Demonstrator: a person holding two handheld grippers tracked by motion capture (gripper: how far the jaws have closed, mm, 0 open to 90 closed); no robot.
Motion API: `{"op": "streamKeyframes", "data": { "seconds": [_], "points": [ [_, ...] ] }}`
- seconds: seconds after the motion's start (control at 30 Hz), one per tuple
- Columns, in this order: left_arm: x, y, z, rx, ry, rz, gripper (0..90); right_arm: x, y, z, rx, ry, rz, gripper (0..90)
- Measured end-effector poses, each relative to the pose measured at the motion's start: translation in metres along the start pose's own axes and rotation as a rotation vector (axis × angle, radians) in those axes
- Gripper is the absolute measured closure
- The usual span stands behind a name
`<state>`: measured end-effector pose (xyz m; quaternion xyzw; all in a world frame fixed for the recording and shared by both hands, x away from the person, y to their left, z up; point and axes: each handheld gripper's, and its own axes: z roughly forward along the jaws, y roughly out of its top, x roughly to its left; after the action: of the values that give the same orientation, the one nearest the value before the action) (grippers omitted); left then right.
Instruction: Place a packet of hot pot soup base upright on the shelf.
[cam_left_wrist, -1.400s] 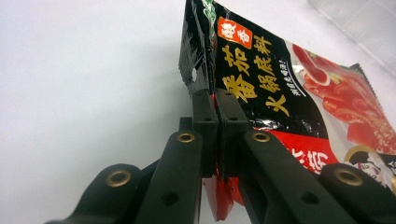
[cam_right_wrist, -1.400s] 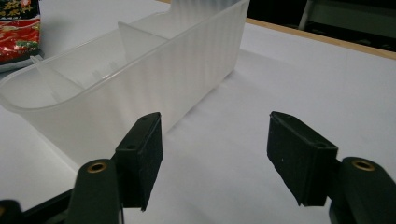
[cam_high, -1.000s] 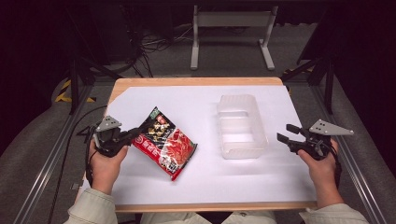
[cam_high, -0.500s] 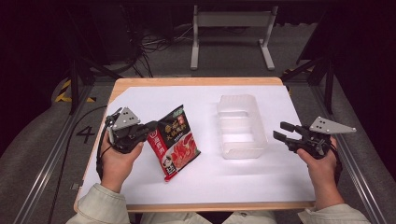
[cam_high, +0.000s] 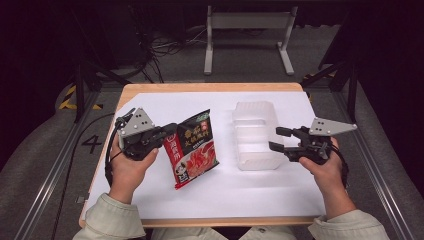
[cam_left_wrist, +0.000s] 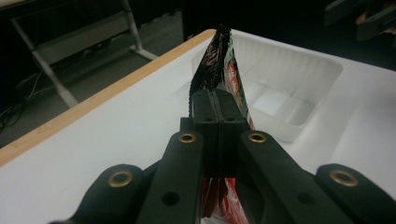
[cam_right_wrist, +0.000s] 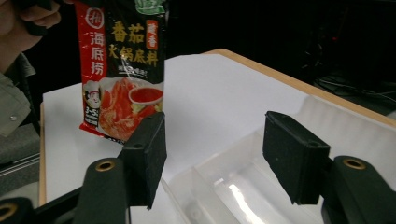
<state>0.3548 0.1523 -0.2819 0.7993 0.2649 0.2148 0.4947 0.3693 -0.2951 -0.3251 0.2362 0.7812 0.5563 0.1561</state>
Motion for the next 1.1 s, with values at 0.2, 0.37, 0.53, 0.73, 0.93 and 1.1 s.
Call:
{"op": "streamKeyframes", "data": {
  "seconds": [0.2, 0.37, 0.53, 0.73, 0.93, 1.1],
  "points": [
    [-0.008, 0.011, 0.004, -0.003, -0.035, 0.067, 90.0, 0.013, 0.02, 0.023, -0.005, 0.072, -0.023, 35.8],
    [-0.012, 0.015, 0.005, -0.014, -0.061, 0.089, 90.0, 0.025, 0.033, 0.042, 0.003, 0.13, -0.038, 33.0],
    [-0.022, 0.02, 0.005, -0.024, -0.085, 0.119, 90.0, 0.03, 0.041, 0.059, 0.014, 0.161, -0.049, 32.1],
    [-0.029, 0.024, 0.008, -0.022, -0.118, 0.15, 90.0, 0.033, 0.046, 0.075, 0.029, 0.188, -0.051, 31.3],
    [-0.037, 0.027, 0.011, -0.018, -0.154, 0.179, 90.0, 0.035, 0.044, 0.093, 0.059, 0.235, -0.047, 29.8],
    [-0.043, 0.028, 0.012, -0.014, -0.168, 0.194, 90.0, 0.038, 0.043, 0.102, 0.067, 0.269, -0.045, 28.3]
  ]
}}
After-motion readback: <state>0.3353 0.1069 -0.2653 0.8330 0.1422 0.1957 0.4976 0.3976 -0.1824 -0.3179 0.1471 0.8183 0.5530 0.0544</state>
